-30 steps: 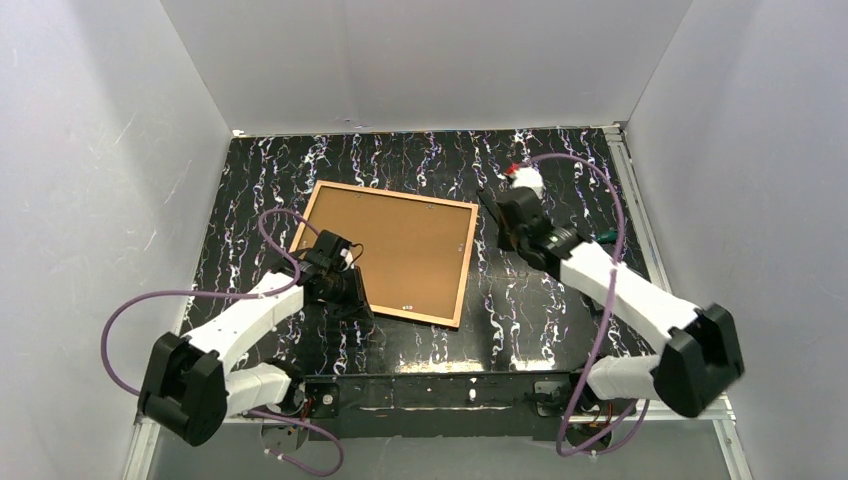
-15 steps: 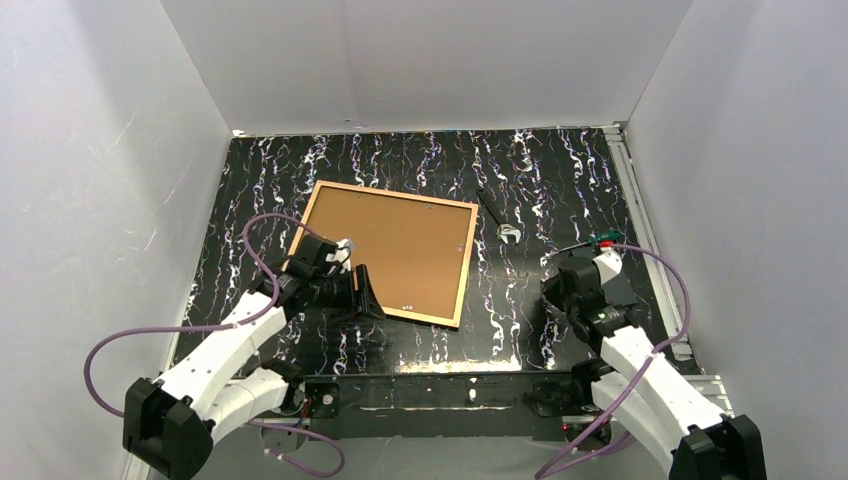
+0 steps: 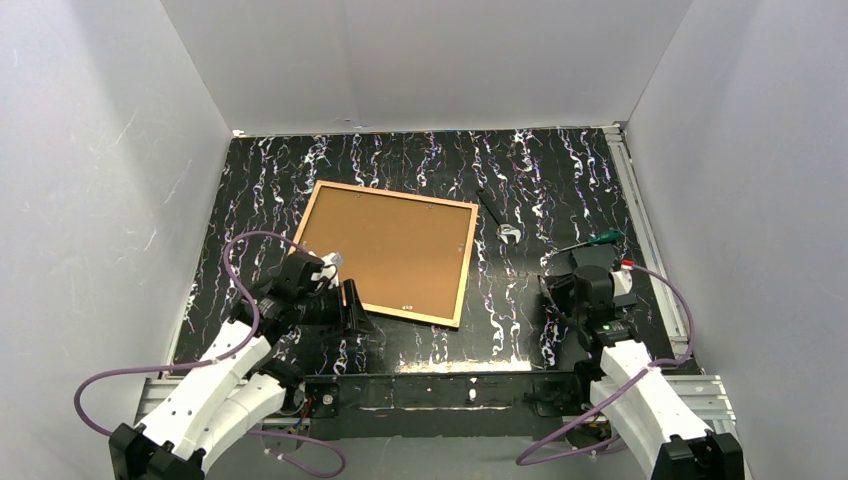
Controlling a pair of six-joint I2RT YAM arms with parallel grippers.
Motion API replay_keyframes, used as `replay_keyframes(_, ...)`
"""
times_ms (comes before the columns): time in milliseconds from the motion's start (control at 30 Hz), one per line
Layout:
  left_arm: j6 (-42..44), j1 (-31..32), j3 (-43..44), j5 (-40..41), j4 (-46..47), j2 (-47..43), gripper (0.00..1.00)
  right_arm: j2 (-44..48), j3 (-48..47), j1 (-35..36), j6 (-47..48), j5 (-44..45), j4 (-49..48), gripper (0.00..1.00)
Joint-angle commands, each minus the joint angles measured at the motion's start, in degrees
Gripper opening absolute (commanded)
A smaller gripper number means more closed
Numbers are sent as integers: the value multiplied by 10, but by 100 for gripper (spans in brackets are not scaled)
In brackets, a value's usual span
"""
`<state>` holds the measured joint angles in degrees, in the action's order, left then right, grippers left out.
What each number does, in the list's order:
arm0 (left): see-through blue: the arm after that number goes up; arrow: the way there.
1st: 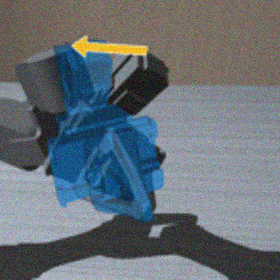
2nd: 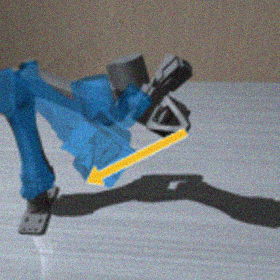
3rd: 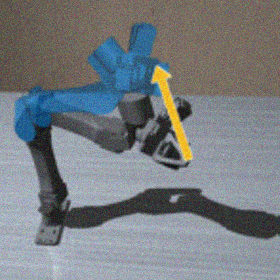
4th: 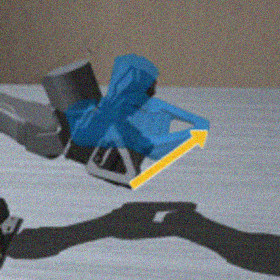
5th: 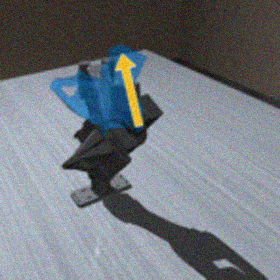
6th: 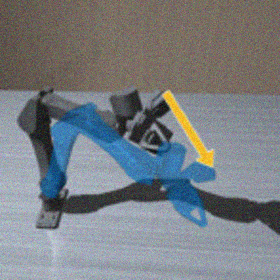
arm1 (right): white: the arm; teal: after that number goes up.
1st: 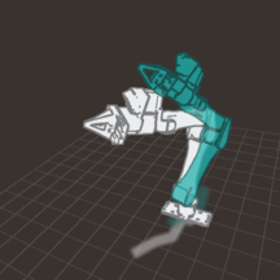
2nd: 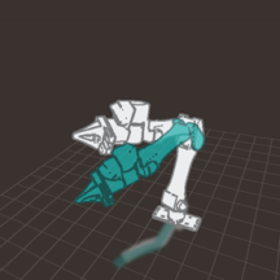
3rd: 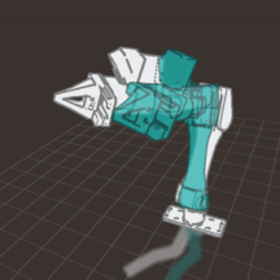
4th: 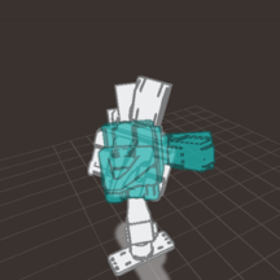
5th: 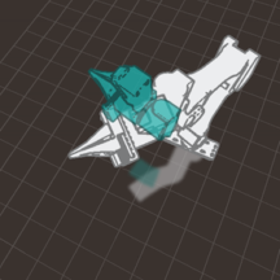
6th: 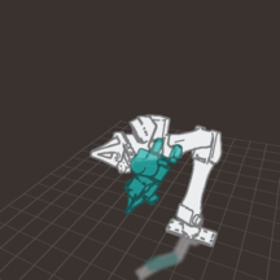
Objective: Take the photo out of the frame
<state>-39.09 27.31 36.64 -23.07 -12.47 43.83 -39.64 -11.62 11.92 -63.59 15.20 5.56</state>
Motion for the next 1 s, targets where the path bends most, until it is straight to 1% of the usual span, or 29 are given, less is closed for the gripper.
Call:
replay_keyframes(0,-6,-2,-12,-7,-56,-14,49,28,20,-15,-35,-8,66,39)
replay_keyframes(67,-6,-2,-9,-6,-61,-16,49,47,19,-19,-36,-2,90,56)
replay_keyframes(100,-5,-2,-8,-5,-62,-17,49,54,18,-20,-34,0,100,63)
replay_keyframes(133,-4,-2,-7,-5,-63,-18,50,61,17,-22,-33,2,109,67)
replay_keyframes(200,-2,-2,-3,-2,-67,-19,50,75,14,-23,-30,6,129,71)
replay_keyframes(333,2,-2,10,2,-78,-23,52,94,2,-23,-15,14,153,75)
replay_keyframes(533,22,-2,48,19,-115,-24,59,80,-38,-23,21,25,180,76)
replay_keyframes(600,27,-2,59,25,-125,-27,63,63,-59,-23,69,10,174,77)
replay_keyframes(733,28,-2,71,34,-131,-27,68,-7,-120,-15,187,-56,154,78)
replay_keyframes(800,24,-2,72,40,-132,-22,71,-57,-157,8,226,-74,160,78)
replay_keyframes(833,21,-2,72,41,-131,-19,72,-76,-176,37,243,-62,167,78)
replay_keyframes(900,16,-1,72,45,-130,-13,74,-110,-220,124,275,-3,183,78)
replay_keyframes(967,6,-2,74,59,-134,-9,75,-150,-254,220,334,19,165,78)
